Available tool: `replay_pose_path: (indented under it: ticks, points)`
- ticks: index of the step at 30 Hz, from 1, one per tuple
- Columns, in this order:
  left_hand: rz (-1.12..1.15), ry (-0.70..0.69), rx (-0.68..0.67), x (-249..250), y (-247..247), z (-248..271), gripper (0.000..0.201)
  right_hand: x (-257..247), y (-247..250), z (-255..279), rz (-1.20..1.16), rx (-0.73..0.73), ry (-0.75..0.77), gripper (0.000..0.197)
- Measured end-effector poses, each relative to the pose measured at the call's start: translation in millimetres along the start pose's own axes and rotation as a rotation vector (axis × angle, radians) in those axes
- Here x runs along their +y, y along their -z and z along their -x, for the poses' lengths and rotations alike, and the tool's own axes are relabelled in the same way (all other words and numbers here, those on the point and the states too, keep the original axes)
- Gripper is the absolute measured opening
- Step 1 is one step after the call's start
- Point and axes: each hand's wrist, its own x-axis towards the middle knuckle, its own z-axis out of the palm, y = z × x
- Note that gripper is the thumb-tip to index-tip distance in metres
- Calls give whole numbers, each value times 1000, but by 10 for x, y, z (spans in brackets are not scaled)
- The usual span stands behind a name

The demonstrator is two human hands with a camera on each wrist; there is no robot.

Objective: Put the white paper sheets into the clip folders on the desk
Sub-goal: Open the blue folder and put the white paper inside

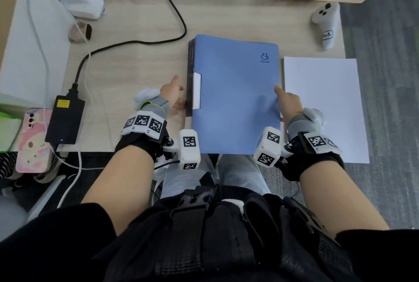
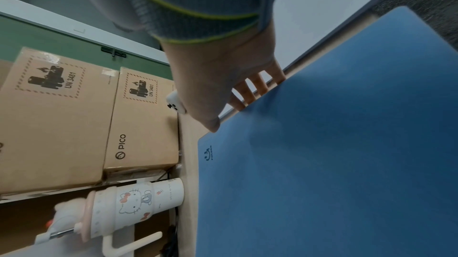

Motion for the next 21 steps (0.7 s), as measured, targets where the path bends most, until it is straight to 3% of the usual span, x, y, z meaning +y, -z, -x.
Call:
replay_pose_path:
  ticks: [3, 6, 10, 14, 21]
  points:
    - [-18, -13, 21, -7, -11, -77, 55, 4, -6, -68, -18, -2, 6, 43]
    - [-19, -59, 62, 28, -38, -128, 49, -27, -9, -102, -69, 13, 58, 33]
    - [61, -132, 62, 71, -77, -189, 36, -24, 18, -107, -152, 12, 111, 48]
    - [54, -243, 97, -27, -153, -282, 25, 96, 50, -128, -246, 8, 170, 19]
    - [96, -448, 161, -289, -316, -306, 19, 355, 14, -176, -368, 36, 318, 16]
